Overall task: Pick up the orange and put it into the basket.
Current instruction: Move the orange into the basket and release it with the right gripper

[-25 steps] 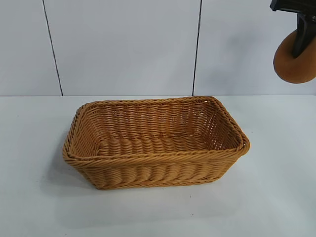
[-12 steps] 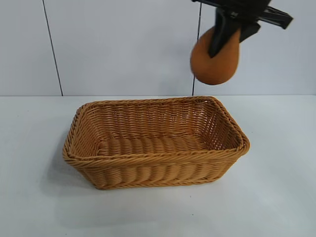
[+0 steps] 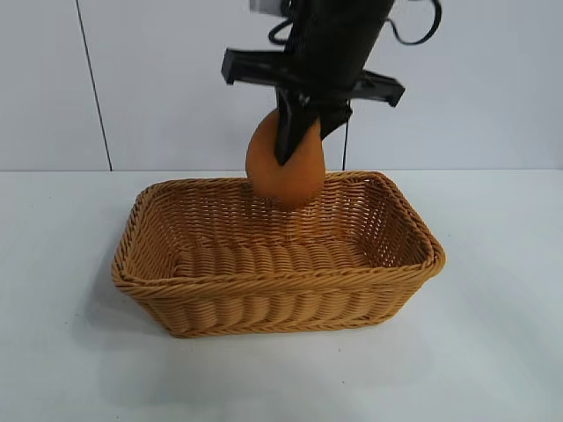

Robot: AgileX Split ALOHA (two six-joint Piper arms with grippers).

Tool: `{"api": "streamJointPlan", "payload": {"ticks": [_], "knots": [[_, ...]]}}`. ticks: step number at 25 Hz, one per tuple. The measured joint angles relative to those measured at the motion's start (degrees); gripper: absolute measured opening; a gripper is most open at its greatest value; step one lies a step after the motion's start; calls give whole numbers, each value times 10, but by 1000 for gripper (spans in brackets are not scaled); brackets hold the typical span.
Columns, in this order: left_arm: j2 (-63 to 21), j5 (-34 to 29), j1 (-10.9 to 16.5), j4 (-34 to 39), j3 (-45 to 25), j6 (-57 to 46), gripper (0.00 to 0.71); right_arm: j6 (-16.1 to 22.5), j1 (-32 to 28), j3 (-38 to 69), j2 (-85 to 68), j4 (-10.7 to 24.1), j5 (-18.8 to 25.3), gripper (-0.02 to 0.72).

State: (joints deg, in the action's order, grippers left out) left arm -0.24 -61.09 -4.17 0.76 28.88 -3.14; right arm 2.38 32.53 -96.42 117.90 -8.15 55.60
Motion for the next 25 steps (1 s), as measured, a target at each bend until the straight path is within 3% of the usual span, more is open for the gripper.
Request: {"api": "streamJointPlan", "payload": {"ticks": [9, 11, 14, 16, 19, 22, 25], "knots": [[0, 0, 0, -1, 0, 0, 585, 1, 0, 0, 72, -6, -8, 47], [0, 0, 0, -1, 0, 0, 585, 1, 0, 0, 72, -8, -8, 130], [0, 0, 0, -1, 0, 0, 585, -2, 0, 0, 72, -10, 0, 459], [0, 0, 0, -1, 0, 0, 585, -7, 0, -8, 72, -10, 13, 612], [0, 0, 0, -1, 0, 0, 585, -16, 0, -40, 72, -9, 64, 675], [0, 0, 0, -1, 0, 0, 585, -19, 0, -103, 72, 7, 120, 687], [0, 0, 0, -1, 0, 0, 585, -14, 0, -172, 71, 41, 133, 693]]}}
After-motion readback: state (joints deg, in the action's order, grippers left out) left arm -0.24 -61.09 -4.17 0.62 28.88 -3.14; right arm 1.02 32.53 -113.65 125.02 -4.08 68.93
